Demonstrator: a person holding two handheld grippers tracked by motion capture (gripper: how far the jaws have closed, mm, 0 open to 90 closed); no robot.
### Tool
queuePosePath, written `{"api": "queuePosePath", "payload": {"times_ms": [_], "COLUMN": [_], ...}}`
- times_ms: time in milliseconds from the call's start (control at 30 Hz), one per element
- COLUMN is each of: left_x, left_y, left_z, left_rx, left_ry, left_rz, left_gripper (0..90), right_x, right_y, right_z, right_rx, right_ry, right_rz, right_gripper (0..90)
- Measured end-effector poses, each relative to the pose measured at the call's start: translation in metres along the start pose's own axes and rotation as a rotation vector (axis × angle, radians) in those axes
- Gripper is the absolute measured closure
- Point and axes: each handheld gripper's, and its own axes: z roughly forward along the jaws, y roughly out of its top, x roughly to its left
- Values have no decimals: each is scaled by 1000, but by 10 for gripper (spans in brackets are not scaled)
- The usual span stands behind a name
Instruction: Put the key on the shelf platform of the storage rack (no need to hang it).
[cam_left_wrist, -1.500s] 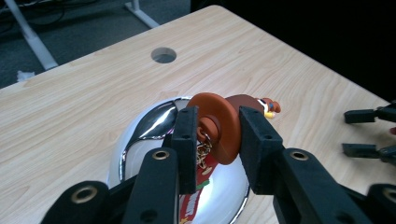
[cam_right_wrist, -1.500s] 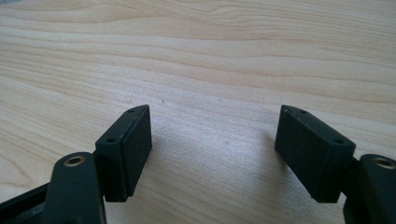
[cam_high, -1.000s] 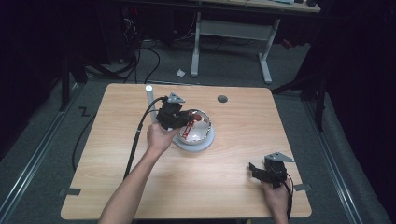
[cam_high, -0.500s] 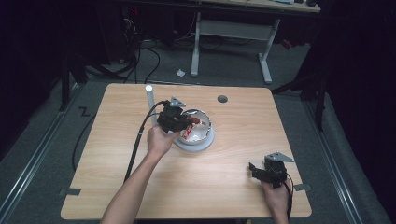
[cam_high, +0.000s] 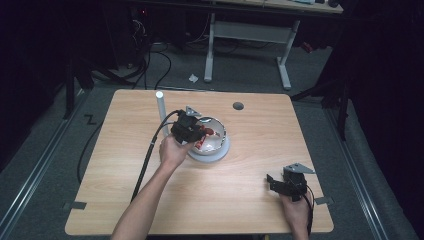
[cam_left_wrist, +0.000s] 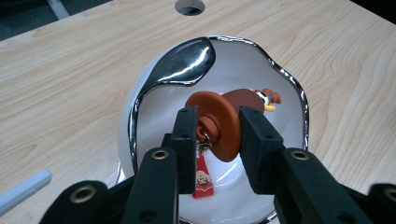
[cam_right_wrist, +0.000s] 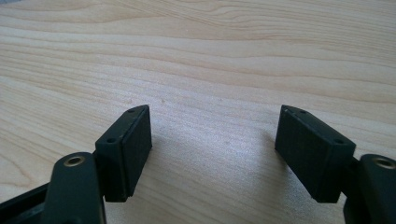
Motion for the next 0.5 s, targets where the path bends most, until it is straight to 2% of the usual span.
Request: {"api": "queuePosePath", "payload": {"times_ms": [333, 500], "left_x": [1, 0], "left_y": [-6, -9], "left_z": [6, 7], "left_rx": [8, 17], "left_ry": [-5, -5], "left_rz": [-29, -27], "left_gripper": [686, 681], "right_x": [0, 0], "right_y": [0, 0], "right_z": [0, 0], "right_rx": [0, 0], "right_ry": [0, 0], "right_rz": [-1, -1], "right_gripper": [274, 274]}}
